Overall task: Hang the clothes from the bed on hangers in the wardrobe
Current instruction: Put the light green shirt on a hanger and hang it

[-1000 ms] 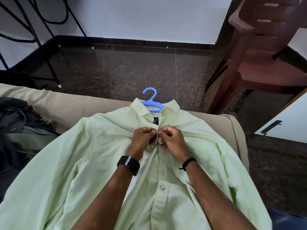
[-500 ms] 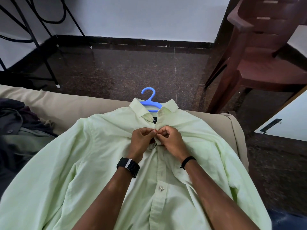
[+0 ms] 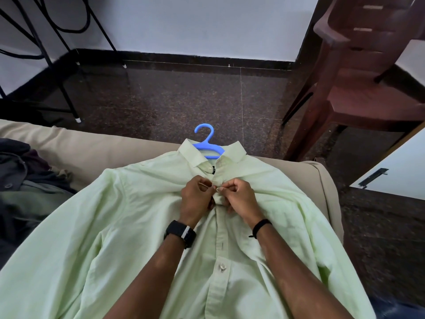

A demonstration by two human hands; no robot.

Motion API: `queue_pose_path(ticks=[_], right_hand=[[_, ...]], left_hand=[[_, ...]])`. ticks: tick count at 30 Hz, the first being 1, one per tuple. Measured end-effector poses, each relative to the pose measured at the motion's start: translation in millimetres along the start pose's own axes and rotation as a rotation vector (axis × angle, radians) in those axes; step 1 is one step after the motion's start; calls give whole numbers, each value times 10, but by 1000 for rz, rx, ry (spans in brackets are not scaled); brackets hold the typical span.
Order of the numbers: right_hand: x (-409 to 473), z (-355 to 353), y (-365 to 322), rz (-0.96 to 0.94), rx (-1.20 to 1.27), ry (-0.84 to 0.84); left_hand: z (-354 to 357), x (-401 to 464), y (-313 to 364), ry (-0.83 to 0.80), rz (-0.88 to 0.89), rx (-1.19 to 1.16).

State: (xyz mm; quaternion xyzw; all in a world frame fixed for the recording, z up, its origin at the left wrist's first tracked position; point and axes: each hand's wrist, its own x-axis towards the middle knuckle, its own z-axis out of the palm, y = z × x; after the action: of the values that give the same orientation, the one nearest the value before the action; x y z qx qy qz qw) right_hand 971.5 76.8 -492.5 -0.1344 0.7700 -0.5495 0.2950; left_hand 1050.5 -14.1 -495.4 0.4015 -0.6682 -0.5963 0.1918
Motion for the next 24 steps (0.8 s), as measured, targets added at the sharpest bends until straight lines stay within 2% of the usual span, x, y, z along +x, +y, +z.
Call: queue_pose_path(ticks=[3,5,9,11,13,16,20,24], right_hand=[[15,0,-4,-87,-108,115],[49,-35,-59,-193,-173,187],[155,-15,-314,-362,-268,198],[242,34,-389,-348,-334,218],[338,74,-421,-244,-381,250],[462,133,-433,-96,-497,283],[566,225,-481,-76,-611,325],[599,277,-454,-144,-559,346]], left_hand=[[-34,37,14,25,75,151],[-67,87,57,44,112,137],[-81,225,169,156,212,168],[-57,318,204,155,242,304],[-23,395,218,150,224,443],[3,459,227,130,207,488],[31,503,247,141,246,490],[96,556,237,169,203,501]])
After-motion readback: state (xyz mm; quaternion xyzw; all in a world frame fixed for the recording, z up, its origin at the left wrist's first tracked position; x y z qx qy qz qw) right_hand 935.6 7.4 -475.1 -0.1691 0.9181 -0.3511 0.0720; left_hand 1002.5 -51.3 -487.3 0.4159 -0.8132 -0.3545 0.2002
